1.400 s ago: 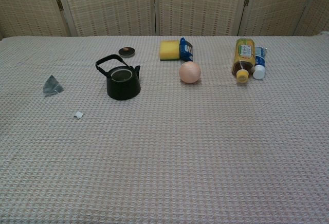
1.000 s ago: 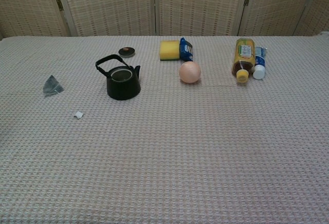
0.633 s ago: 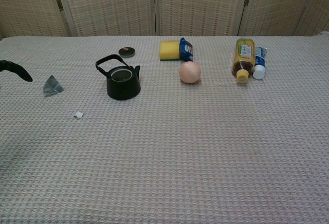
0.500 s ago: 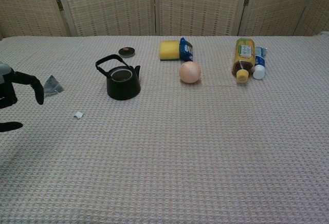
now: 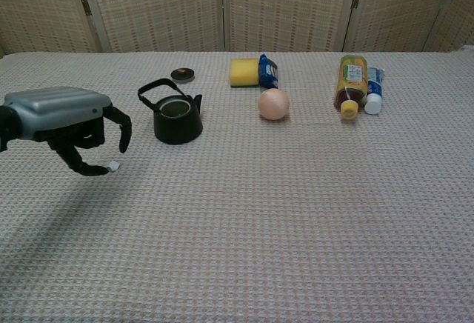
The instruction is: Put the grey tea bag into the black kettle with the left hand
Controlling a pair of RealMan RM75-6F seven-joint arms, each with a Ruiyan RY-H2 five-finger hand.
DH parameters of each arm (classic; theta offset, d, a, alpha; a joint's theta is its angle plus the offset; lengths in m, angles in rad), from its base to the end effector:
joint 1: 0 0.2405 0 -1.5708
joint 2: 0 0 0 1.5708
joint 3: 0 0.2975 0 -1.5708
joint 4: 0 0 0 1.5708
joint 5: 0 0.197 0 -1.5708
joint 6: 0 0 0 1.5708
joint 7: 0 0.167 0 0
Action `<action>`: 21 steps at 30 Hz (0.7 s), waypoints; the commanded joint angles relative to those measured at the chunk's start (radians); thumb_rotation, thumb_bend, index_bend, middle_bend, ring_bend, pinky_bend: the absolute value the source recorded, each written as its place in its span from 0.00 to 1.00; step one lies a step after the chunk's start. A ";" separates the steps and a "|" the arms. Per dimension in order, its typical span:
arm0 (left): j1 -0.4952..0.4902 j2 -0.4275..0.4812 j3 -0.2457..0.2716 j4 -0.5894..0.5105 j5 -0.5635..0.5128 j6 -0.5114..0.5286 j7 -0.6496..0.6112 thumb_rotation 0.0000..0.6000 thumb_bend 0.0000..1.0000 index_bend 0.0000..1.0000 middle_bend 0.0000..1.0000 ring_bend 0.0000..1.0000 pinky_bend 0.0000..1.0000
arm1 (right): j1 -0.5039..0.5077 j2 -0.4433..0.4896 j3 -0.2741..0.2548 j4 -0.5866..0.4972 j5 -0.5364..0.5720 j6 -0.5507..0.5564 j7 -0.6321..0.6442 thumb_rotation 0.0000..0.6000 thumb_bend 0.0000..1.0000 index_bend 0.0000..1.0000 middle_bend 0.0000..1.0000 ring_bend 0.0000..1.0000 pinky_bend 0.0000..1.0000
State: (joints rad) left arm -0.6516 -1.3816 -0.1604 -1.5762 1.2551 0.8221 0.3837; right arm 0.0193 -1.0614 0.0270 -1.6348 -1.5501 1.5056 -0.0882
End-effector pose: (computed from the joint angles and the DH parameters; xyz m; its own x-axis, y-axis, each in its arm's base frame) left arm -0.2041 0.3625 0.0201 0.6024 0.2931 0.7424 0.7661 -0.4735 -0.4346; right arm -0.3468 -0.1789 0.2035 0.5079 -0.0299 0.8609 -0.8613 -0.0011 0.5081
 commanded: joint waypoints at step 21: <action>-0.102 -0.115 0.040 0.280 0.003 -0.095 -0.171 1.00 0.36 0.51 1.00 1.00 1.00 | -0.002 -0.002 0.009 0.004 0.033 -0.004 -0.004 1.00 0.14 0.00 0.00 0.00 0.00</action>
State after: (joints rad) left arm -0.7488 -1.4912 -0.1235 -1.3067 1.2526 0.7296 0.2215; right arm 0.0172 -1.0634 0.0356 -1.6310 -1.5175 1.5016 -0.0922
